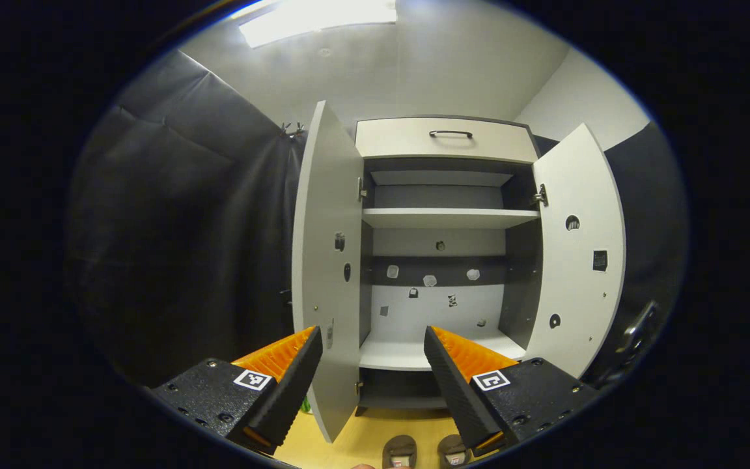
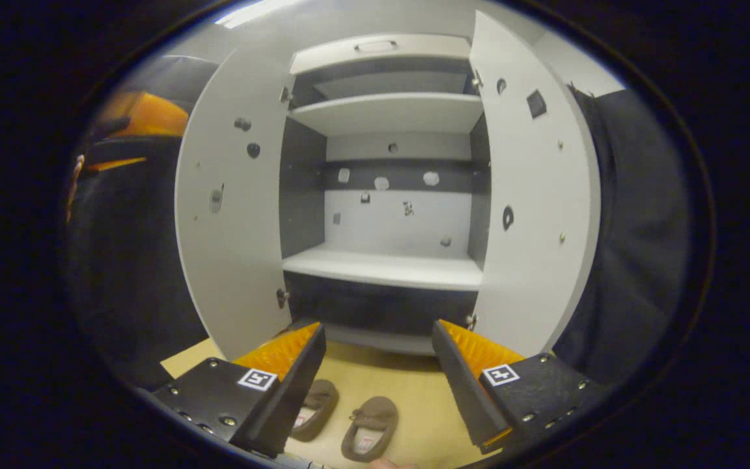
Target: Grab one shoe with the right hand and put it into the shoe cabinet, grab the other shoe with the left hand and put it into the shoe cabinet; then close the right door with the right hand and the left door with the left hand.
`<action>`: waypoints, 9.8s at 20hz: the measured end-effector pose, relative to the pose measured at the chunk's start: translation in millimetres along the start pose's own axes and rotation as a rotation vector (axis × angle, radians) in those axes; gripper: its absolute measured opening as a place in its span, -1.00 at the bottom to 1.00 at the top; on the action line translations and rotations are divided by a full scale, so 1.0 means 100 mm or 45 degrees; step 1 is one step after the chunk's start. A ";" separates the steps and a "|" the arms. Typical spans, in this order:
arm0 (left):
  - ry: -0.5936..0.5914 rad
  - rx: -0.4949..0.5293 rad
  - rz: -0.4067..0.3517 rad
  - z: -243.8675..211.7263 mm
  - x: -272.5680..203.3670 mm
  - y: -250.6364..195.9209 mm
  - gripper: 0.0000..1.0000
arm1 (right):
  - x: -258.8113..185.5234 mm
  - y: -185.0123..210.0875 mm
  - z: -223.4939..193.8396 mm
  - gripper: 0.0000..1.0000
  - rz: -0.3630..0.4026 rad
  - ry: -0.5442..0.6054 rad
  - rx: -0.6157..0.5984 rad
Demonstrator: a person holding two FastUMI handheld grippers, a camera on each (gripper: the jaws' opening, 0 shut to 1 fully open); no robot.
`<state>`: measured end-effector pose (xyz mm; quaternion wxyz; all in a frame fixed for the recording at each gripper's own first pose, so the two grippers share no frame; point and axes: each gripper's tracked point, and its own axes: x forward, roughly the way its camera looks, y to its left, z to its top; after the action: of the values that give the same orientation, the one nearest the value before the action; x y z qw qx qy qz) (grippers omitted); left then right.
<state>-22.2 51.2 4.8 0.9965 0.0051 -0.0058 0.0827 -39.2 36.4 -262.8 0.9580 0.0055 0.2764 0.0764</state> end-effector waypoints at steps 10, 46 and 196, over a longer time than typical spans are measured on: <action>0.041 0.085 0.157 -0.06 -0.05 0.43 0.92 | 0.26 0.42 -2.02 0.99 0.183 0.584 0.110; 0.158 0.126 0.449 -0.26 -0.44 1.13 0.97 | 1.05 0.02 -1.73 -0.99 -0.019 0.481 0.043; 0.822 -0.402 -0.331 -2.59 3.43 -1.04 -0.99 | -2.07 -2.81 2.15 -0.16 -1.091 -0.531 0.199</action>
<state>336.5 7.8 -250.7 0.9377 -0.1741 0.2965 -0.0489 -57.8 -265.2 13.8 0.9350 -0.0216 0.0609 -0.3488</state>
